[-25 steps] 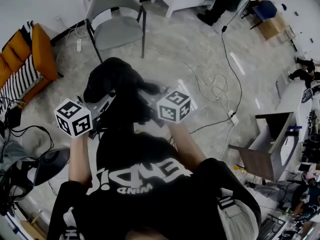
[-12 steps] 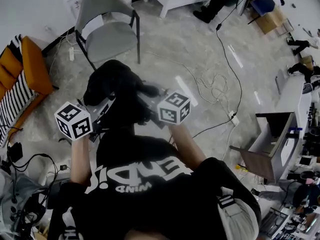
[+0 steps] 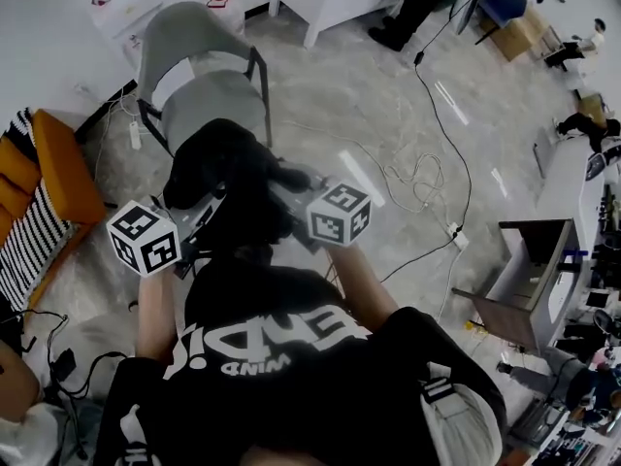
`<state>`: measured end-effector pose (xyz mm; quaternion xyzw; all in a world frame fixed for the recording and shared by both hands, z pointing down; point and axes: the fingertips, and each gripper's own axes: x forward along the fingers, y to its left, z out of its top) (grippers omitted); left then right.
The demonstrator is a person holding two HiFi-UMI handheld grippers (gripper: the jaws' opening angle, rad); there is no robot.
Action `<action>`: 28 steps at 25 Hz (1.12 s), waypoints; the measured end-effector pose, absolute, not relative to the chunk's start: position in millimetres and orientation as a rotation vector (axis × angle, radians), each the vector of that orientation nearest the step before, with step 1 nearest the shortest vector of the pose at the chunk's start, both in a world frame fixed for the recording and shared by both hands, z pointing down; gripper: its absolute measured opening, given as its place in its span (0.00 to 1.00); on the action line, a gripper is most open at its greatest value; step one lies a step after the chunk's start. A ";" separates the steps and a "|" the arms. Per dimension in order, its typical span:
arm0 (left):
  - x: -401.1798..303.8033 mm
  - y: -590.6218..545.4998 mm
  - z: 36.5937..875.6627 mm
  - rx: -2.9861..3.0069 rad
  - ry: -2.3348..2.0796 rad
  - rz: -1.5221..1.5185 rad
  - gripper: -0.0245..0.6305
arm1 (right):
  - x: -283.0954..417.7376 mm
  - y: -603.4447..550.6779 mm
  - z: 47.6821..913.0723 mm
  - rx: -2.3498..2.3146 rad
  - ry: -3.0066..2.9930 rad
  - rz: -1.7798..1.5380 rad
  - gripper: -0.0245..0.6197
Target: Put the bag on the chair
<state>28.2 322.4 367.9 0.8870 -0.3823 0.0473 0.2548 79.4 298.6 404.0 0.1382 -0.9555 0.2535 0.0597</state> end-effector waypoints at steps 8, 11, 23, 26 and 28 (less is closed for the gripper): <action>-12.3 254.5 360.0 2.443 -0.998 0.152 0.15 | 39.7 230.3 397.7 0.479 -2.904 0.787 0.10; -22.3 236.2 359.9 2.453 -0.981 0.167 0.15 | 30.3 212.4 397.8 0.502 -2.907 0.791 0.10; -50.2 166.1 367.6 2.445 -0.957 0.205 0.15 | 3.1 147.1 404.6 0.483 -2.882 0.821 0.10; -56.3 144.0 373.1 2.442 -0.963 0.210 0.15 | -2.9 125.6 410.6 0.457 -2.883 0.827 0.10; -59.0 128.7 376.7 2.434 -0.964 0.203 0.15 | -5.7 110.5 414.0 0.451 -2.881 0.832 0.10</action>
